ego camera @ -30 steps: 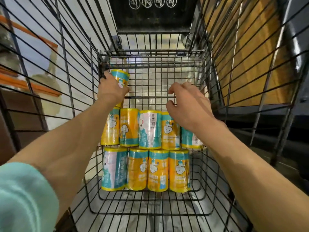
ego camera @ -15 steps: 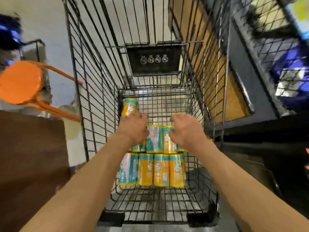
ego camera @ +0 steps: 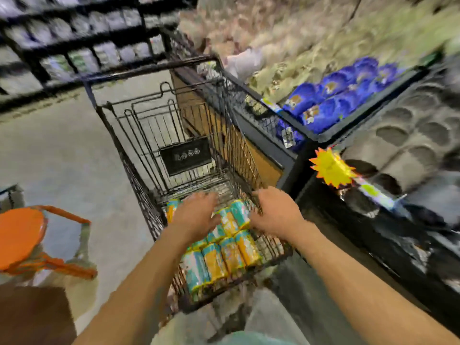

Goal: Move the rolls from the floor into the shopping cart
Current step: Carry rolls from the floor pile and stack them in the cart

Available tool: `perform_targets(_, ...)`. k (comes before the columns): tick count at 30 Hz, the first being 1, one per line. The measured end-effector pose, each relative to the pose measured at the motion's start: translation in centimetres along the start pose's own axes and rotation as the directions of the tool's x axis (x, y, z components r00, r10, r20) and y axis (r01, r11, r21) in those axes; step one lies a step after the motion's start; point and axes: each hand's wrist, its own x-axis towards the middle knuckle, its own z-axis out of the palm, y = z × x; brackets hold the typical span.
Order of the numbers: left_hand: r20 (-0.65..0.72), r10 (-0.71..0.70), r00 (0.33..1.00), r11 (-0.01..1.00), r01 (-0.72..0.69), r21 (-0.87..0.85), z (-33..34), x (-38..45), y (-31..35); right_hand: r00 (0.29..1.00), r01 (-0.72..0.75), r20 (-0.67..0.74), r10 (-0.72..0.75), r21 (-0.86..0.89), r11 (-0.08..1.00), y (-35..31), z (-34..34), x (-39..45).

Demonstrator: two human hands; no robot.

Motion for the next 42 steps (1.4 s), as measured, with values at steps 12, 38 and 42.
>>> perform_targets(12,-0.021,0.614,0.789,0.778,-0.6,0.187,-3.8,-7.1,18.4,0.824,-0.544,-0.139,0.55,0.08,0.835,5.6,-3.3,-29.0)
perform_targets(38,0.347,0.816,-0.463,-0.514,-0.855,0.069,19.5,-67.2,71.1,-0.604,-0.668,0.096,0.791,0.482,-0.568,-10.8,16.5,-104.3)
perform_targets(42,0.352,0.73,-0.586,-0.623,-0.782,-0.008,23.0,-74.7,74.1,-0.708,-0.543,0.17,0.685,0.49,-0.682,-13.6,19.3,-108.8)
